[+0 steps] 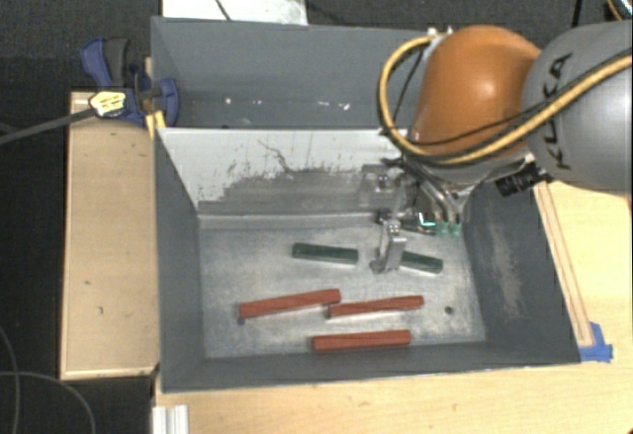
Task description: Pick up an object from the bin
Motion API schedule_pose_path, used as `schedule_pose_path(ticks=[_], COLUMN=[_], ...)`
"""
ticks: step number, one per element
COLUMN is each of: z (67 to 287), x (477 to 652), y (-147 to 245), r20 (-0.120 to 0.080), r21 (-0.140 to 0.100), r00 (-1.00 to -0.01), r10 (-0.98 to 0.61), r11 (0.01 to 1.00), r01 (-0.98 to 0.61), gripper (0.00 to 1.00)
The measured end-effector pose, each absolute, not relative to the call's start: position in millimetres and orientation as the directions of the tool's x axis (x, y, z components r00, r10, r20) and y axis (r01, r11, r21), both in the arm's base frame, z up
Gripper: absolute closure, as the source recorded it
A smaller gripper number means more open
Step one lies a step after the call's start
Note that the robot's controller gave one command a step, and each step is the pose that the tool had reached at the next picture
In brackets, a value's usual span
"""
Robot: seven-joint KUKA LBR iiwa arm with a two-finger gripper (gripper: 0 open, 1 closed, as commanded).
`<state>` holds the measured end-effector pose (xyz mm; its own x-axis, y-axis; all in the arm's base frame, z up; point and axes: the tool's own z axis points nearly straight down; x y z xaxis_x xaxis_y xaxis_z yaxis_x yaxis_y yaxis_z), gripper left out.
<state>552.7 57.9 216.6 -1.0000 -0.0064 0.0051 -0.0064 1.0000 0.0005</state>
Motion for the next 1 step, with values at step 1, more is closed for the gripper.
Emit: schedule_pose_path(ticks=[1], z=[67.6], x=[519.1], y=[51.0], r20=[-0.002], r21=[0.001], r00=[-0.999], r10=[-0.041], r11=[0.999], r01=[-0.041], gripper=[0.00])
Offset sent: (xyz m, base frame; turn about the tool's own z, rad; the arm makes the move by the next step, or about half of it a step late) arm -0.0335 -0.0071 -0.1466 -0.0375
